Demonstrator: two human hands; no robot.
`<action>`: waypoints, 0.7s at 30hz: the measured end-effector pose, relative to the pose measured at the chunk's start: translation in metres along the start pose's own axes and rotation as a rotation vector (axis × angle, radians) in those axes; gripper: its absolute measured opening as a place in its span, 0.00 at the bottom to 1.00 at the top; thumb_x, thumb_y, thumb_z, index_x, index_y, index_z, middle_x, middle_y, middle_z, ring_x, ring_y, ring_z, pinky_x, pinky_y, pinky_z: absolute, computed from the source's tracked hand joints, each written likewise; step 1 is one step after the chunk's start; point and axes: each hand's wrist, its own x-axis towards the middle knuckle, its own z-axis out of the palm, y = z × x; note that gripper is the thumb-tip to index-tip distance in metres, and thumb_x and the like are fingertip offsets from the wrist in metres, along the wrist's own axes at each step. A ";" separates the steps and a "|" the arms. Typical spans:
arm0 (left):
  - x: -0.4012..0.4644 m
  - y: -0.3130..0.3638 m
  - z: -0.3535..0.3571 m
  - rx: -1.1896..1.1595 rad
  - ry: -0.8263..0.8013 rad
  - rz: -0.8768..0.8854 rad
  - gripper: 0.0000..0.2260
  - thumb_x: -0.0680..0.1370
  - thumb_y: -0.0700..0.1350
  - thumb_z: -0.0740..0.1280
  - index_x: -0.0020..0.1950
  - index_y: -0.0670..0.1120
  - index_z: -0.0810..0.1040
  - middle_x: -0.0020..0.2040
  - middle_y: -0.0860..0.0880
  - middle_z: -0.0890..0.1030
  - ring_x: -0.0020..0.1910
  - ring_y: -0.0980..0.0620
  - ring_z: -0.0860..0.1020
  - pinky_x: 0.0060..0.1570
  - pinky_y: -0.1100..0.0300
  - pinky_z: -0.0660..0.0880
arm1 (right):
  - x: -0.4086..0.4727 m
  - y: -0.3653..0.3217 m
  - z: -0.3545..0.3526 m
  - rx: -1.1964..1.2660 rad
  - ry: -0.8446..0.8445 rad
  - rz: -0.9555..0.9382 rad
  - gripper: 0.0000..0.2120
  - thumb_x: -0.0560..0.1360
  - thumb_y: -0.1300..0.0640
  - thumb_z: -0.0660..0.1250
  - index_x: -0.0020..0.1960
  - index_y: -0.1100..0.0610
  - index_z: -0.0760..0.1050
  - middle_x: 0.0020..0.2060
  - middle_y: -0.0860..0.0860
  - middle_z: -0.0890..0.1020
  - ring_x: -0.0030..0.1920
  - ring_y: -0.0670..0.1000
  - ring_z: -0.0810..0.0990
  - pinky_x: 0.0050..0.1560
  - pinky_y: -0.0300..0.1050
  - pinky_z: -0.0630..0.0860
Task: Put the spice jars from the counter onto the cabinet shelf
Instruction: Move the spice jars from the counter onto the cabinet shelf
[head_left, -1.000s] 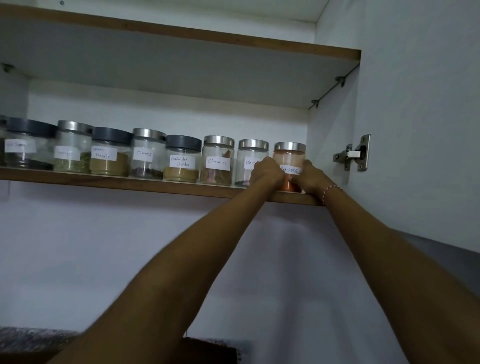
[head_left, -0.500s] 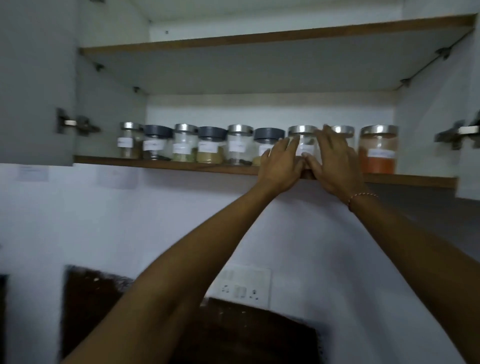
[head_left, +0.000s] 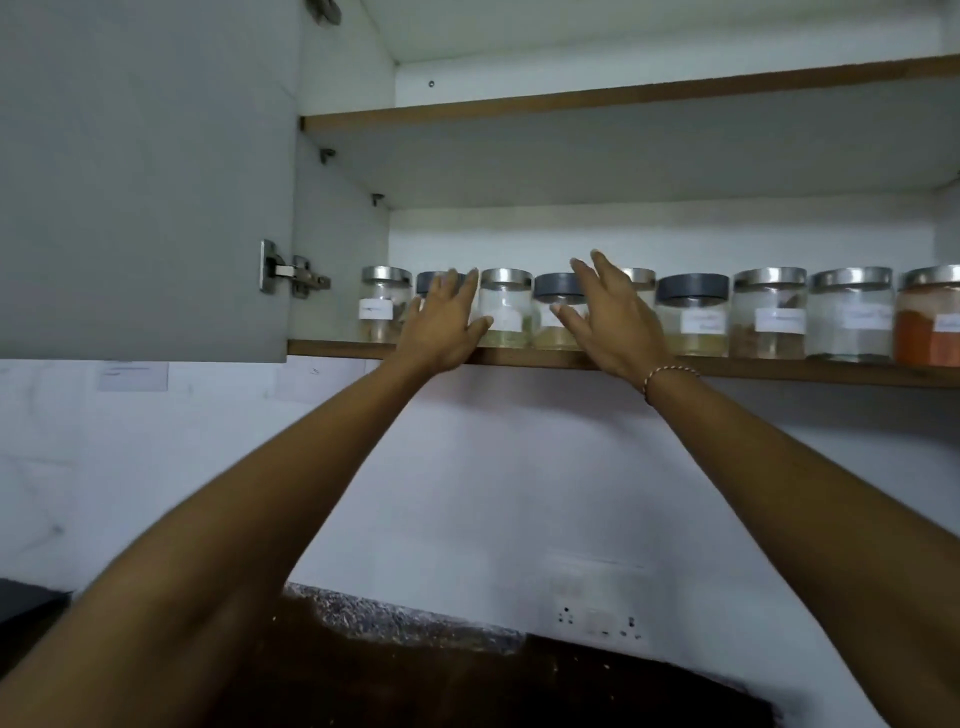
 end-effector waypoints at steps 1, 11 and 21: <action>0.004 -0.019 -0.003 0.004 0.000 -0.005 0.29 0.80 0.52 0.56 0.77 0.47 0.47 0.78 0.43 0.48 0.77 0.44 0.46 0.72 0.42 0.51 | 0.009 -0.014 0.009 0.027 -0.009 0.006 0.28 0.79 0.46 0.56 0.75 0.55 0.56 0.75 0.56 0.55 0.75 0.55 0.54 0.69 0.53 0.61; 0.036 -0.144 -0.015 -0.168 -0.075 -0.033 0.29 0.77 0.39 0.60 0.76 0.44 0.53 0.75 0.40 0.56 0.74 0.40 0.55 0.69 0.47 0.61 | 0.085 -0.105 0.090 0.032 -0.264 0.023 0.29 0.76 0.60 0.62 0.74 0.57 0.55 0.73 0.58 0.61 0.71 0.59 0.62 0.68 0.54 0.65; 0.065 -0.177 -0.004 -0.138 -0.204 -0.110 0.36 0.76 0.33 0.63 0.77 0.49 0.46 0.78 0.43 0.48 0.76 0.41 0.51 0.72 0.47 0.56 | 0.116 -0.111 0.133 -0.050 -0.209 0.161 0.30 0.72 0.65 0.67 0.71 0.59 0.59 0.61 0.63 0.71 0.59 0.63 0.72 0.57 0.54 0.71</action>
